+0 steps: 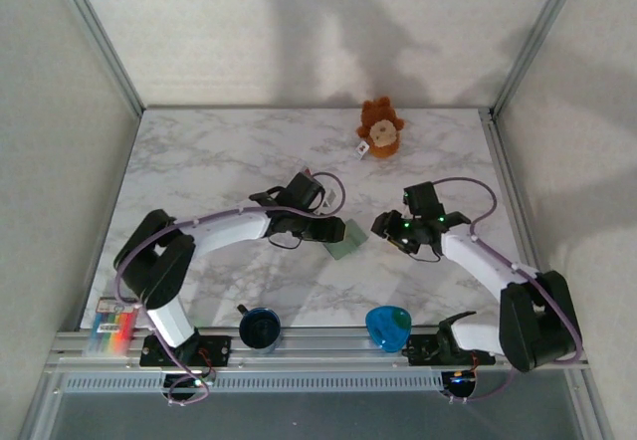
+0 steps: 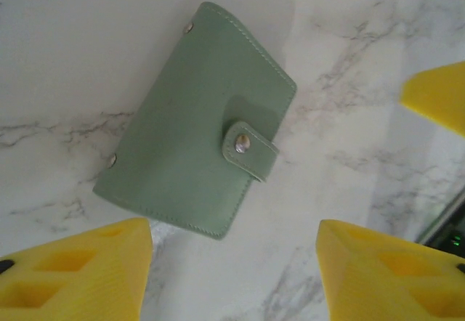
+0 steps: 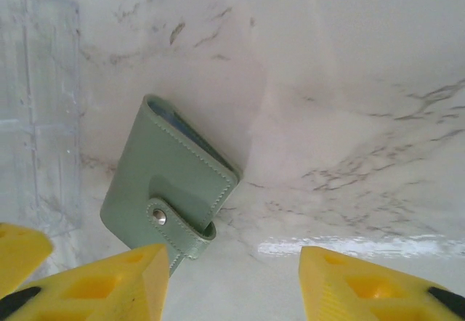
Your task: Put the credit cards into the card holder
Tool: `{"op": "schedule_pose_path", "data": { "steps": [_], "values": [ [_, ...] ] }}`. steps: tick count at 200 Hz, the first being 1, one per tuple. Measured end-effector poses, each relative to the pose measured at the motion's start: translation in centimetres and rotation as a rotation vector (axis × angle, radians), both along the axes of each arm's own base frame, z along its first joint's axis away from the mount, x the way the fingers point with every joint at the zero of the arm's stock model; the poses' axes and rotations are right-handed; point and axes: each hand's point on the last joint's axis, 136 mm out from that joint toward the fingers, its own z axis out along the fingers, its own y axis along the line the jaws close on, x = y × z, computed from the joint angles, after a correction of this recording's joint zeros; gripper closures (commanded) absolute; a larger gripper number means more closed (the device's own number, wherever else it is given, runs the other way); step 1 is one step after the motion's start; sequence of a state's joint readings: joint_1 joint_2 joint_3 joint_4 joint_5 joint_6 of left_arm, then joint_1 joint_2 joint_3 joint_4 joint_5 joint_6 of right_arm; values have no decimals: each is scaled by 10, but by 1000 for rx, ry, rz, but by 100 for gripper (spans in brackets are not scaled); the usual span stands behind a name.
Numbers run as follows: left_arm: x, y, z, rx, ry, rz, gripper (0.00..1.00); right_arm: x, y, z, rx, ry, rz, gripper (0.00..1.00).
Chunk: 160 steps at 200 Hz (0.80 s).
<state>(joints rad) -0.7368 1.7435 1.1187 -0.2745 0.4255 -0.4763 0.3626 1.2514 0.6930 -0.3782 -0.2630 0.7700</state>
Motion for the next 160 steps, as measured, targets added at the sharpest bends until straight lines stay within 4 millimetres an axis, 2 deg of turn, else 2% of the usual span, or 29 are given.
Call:
{"op": "schedule_pose_path", "data": {
  "steps": [15, 32, 65, 89, 106, 120, 127, 141, 160],
  "values": [
    [6, 3, -15, 64, -3, 3, 42, -2, -9, 6, 7, -25, -24, 47],
    [14, 6, -31, 130, -3, 10, 54, -5, -18, 11, 14, -50, -47, 47],
    [17, 7, -59, 193, 25, -8, 68, -8, -22, 18, 26, -73, -41, 47],
    [18, 4, -57, 182, 25, -14, 71, -11, -16, 20, 53, -71, -7, 47],
    [16, 2, -56, 169, 32, -26, 84, -13, -12, 22, 73, -68, 15, 47],
    [14, -1, -56, 155, 41, -39, 86, -15, -9, 22, 90, -63, 27, 47],
    [13, -2, -55, 146, 45, -42, 90, -16, -7, 21, 96, -58, 31, 47],
    [11, -5, -56, 127, 52, -51, 96, -17, -5, 17, 104, -36, 39, 48],
    [7, -8, -56, 96, 62, -61, 98, -18, -1, 6, 110, 9, 52, 49]
  ]
}}
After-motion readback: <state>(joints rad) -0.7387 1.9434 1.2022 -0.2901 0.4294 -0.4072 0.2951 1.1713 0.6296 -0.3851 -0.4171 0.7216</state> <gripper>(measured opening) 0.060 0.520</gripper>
